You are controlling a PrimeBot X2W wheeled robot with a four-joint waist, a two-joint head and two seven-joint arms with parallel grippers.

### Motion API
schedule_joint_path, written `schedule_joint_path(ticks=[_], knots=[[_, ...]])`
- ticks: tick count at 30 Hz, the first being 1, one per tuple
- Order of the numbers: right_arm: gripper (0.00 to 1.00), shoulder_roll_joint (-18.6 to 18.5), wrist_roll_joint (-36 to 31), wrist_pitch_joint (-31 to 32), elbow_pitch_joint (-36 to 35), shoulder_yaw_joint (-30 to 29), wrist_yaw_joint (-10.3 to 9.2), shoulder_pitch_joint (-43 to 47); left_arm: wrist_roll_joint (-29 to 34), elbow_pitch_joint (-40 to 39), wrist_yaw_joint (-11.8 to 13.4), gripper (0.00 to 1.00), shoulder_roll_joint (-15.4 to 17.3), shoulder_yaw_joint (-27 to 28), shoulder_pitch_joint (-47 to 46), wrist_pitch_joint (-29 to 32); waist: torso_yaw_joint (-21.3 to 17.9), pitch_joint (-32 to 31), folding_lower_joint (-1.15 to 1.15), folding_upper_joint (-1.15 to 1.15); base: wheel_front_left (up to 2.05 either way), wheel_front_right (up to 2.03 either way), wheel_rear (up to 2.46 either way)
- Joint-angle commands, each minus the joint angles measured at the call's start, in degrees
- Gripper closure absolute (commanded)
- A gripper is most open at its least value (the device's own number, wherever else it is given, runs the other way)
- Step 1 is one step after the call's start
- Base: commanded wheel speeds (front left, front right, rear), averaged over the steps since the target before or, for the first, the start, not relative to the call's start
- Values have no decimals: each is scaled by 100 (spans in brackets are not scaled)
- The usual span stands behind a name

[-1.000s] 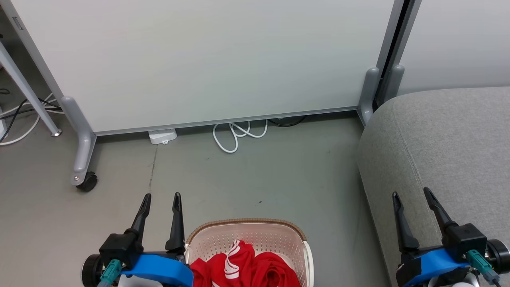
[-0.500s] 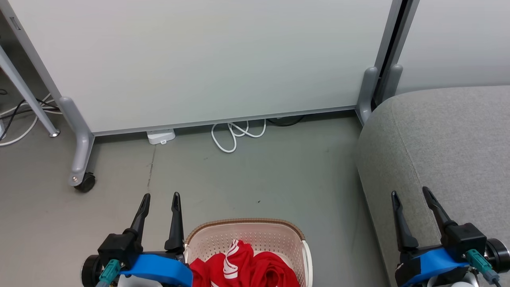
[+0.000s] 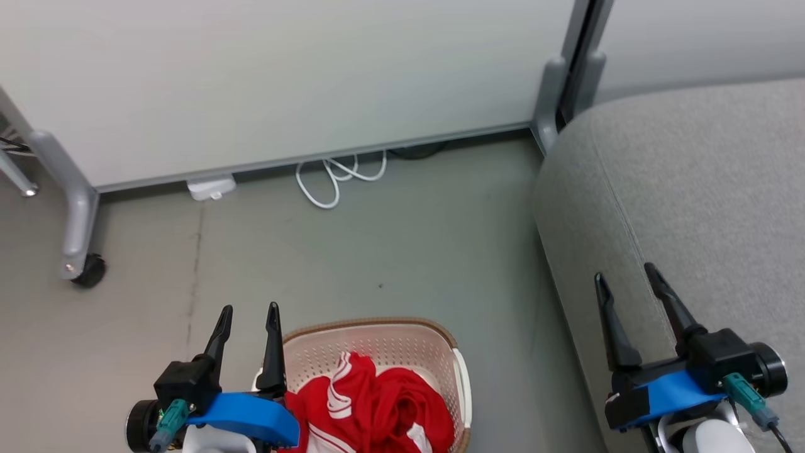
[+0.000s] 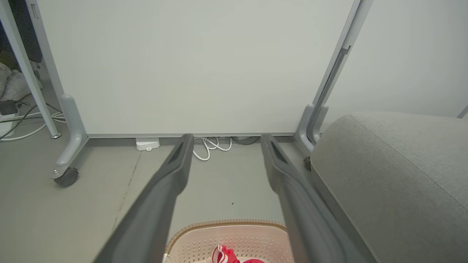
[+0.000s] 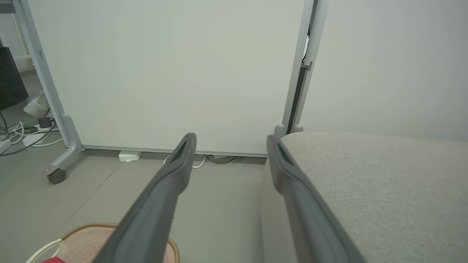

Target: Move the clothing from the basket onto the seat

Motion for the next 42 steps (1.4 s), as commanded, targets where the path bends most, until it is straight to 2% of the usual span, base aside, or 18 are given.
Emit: schedule_joint_path(ticks=[1, 14, 23, 34, 42], knots=[[0, -32, 69, -21, -61, 8, 5, -108, -6, 113, -5, 0, 19, 40, -140, -16, -255, 316, 0, 0, 0, 0, 0], [0, -23, 297, -21, -542, 375, 4, -620, 192, 1874, 57, 0, 287, -114, -1398, 305, -1048, 1707, 0, 0, 0, 0, 0], [0, -23, 583, -22, -835, 530, 5, -901, 403, 3115, 27, 0, 601, -347, -2366, 1201, -1289, 2580, 0, 0, 0, 0, 0], [0, -23, 922, -22, -1028, 645, 4, -1222, 615, 3866, 217, 0, 939, -540, -3252, 1754, -1544, 3393, 0, 0, 0, 0, 0], [0, -23, 1036, -22, -1198, 798, 4, -1369, 621, 4286, 396, 0, 1072, -564, -3556, 2034, -1700, 3706, 0, 0, 0, 0, 0]])
